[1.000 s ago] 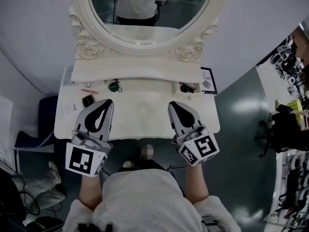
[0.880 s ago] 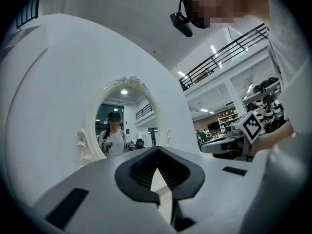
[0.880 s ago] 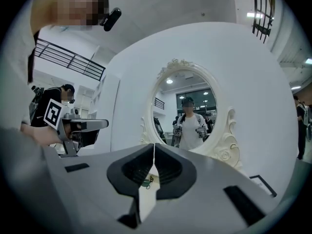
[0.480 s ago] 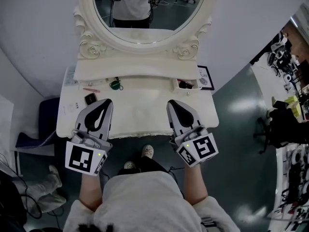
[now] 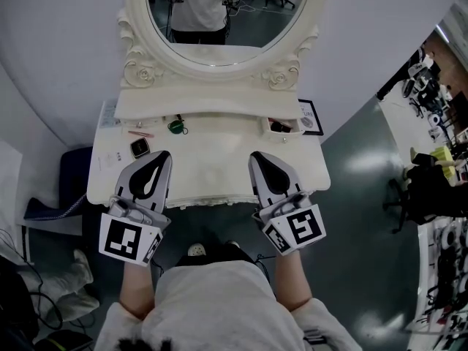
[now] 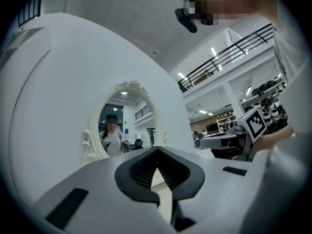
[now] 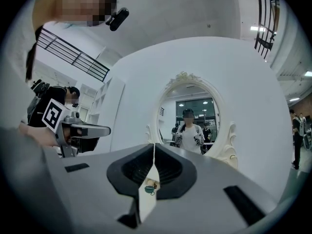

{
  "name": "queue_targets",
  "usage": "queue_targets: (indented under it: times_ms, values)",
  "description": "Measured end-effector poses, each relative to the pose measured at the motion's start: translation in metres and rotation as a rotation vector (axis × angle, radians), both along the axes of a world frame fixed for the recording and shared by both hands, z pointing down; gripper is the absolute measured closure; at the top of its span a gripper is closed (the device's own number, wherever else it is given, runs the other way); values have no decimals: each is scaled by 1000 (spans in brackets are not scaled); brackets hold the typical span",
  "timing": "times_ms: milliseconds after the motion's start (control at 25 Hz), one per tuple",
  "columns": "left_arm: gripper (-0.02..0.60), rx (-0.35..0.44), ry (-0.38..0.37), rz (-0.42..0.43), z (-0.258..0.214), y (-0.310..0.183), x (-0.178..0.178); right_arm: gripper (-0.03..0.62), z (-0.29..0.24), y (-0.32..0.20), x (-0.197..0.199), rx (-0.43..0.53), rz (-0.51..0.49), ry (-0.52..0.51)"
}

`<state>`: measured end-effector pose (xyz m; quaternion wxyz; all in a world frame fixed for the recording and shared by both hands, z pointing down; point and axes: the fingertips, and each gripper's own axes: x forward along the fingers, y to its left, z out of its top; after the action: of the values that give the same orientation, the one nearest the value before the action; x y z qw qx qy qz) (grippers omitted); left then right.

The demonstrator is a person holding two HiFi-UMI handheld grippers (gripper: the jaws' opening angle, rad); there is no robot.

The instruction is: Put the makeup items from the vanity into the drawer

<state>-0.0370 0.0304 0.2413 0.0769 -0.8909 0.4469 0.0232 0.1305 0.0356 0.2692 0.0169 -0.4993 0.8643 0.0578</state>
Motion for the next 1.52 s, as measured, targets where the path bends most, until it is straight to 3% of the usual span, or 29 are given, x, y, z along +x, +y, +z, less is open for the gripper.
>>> queue_targets:
  times_ms: [320,1520]
  values:
    - [566,39,1,-11,-12,15,4,569,-11,10,2,29,-24,3]
    - [566,32,42,-57,-19,85,55,570,-21,83,43,44,-69,-19]
